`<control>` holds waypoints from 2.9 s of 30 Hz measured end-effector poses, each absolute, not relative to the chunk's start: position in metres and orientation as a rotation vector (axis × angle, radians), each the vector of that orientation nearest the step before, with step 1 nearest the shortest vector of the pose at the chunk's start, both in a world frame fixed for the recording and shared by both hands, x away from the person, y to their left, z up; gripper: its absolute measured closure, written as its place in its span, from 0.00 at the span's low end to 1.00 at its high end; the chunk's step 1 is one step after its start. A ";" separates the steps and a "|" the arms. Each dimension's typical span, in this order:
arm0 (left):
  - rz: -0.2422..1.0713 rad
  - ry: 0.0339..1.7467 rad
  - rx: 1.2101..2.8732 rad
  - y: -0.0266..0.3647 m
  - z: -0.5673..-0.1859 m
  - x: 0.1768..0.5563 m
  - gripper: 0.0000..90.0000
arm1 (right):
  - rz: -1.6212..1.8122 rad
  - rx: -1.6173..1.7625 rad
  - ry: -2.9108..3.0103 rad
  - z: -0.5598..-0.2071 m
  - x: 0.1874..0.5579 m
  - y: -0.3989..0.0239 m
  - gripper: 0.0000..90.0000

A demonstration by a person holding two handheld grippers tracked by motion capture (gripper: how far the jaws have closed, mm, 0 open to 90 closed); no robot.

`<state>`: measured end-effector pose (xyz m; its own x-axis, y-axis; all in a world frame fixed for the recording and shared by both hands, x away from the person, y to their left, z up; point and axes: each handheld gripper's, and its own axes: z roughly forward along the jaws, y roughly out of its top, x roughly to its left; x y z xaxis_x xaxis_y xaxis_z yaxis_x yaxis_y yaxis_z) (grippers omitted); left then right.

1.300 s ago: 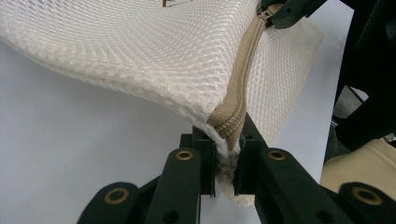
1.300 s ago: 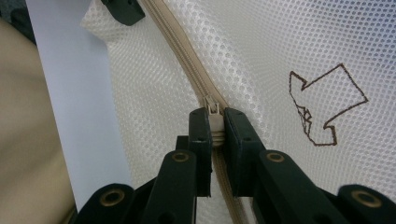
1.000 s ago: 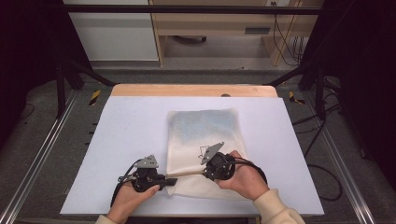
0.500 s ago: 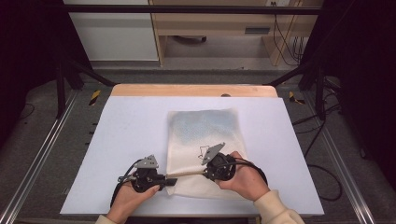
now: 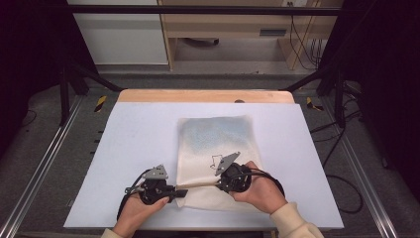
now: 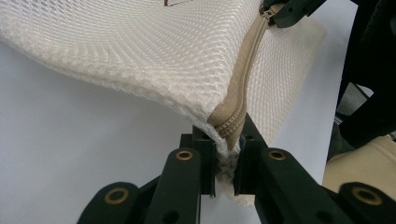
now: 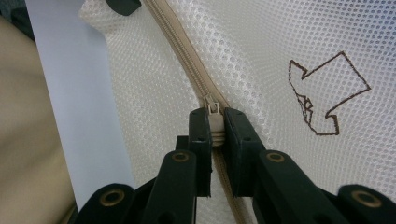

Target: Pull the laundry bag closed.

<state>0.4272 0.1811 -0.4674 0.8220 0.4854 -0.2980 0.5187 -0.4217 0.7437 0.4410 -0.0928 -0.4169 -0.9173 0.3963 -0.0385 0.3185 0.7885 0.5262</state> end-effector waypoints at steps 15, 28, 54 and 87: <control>-0.037 0.740 2.082 0.183 -0.466 0.428 0.91 | 0.787 0.581 2.824 -0.417 0.441 -0.100 0.91; -0.031 0.736 2.086 0.183 -0.465 0.427 0.91 | 0.794 0.598 2.821 -0.416 0.441 -0.103 0.91; -0.024 0.741 2.088 0.185 -0.465 0.427 0.91 | 0.824 0.665 2.784 -0.420 0.437 -0.129 0.91; -0.010 0.743 2.093 0.184 -0.466 0.426 0.91 | 0.836 0.736 2.738 -0.424 0.432 -0.157 0.91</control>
<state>0.4255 0.1842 -0.4663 0.8204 0.5022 -0.2733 0.5097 -0.4258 0.7476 0.4319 -0.1568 -0.4242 -0.8599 0.5095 -0.0314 0.4049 0.7184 0.5656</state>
